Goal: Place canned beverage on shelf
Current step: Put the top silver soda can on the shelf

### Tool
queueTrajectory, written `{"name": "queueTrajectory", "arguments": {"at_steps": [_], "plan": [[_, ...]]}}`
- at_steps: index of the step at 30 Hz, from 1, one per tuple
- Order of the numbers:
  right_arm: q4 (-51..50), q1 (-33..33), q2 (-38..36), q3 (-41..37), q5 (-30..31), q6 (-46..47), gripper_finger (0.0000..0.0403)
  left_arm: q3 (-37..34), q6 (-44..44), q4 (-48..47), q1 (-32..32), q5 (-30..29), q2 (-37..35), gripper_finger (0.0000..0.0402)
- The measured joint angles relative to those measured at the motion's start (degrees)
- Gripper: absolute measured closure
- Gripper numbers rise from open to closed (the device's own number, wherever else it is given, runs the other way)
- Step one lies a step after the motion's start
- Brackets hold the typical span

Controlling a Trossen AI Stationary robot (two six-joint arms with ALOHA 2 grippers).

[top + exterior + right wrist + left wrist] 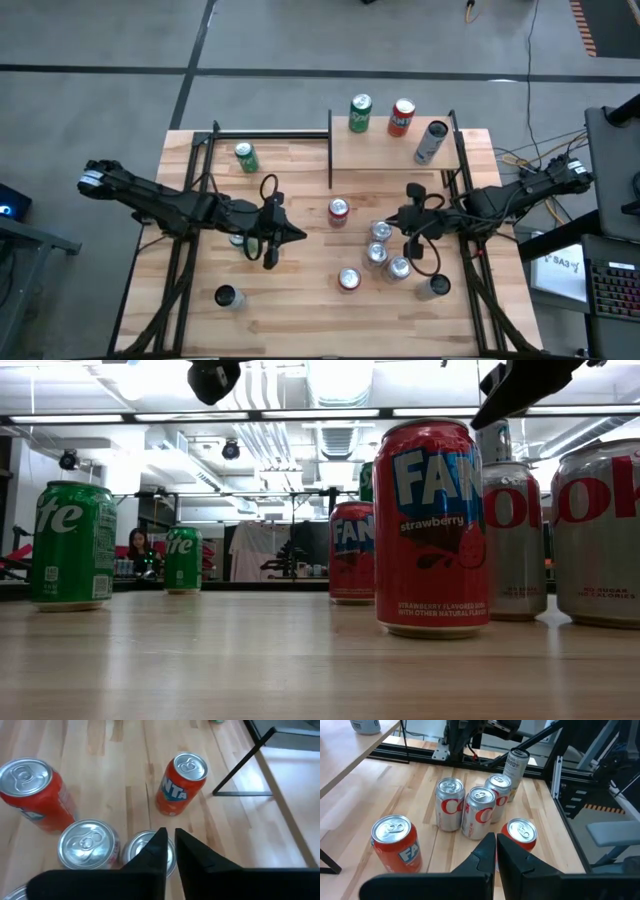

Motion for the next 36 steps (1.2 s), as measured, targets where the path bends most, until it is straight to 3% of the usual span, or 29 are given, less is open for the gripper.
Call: {"name": "queueTrajectory", "arguments": {"at_steps": [4,11,19,25,36], "plan": [[0.0,0.0,0.0,0.0,0.0,-0.4,0.0332,0.0,-0.1,0.0,0.0,0.0,0.0,0.0402],[-0.2,0.0,0.0,-0.1,0.0,-0.2,0.0220,0.0,0.0,0.1,0.0,0.0,0.0,0.0402],[-4.4,0.0,0.0,-0.1,-0.5,6.1,0.0119,0.0,0.0,0.1,0.0,0.0,0.0,0.0402],[-4.4,0.0,1.4,-0.1,-1.6,5.9,0.0087,0.0,0.0,0.2,0.0,0.0,0.0,0.0402],[-6.1,-0.7,8.5,-0.1,-4.7,4.3,0.0083,0.0,0.2,0.2,0.0,0.0,0.0,0.0402]]}}
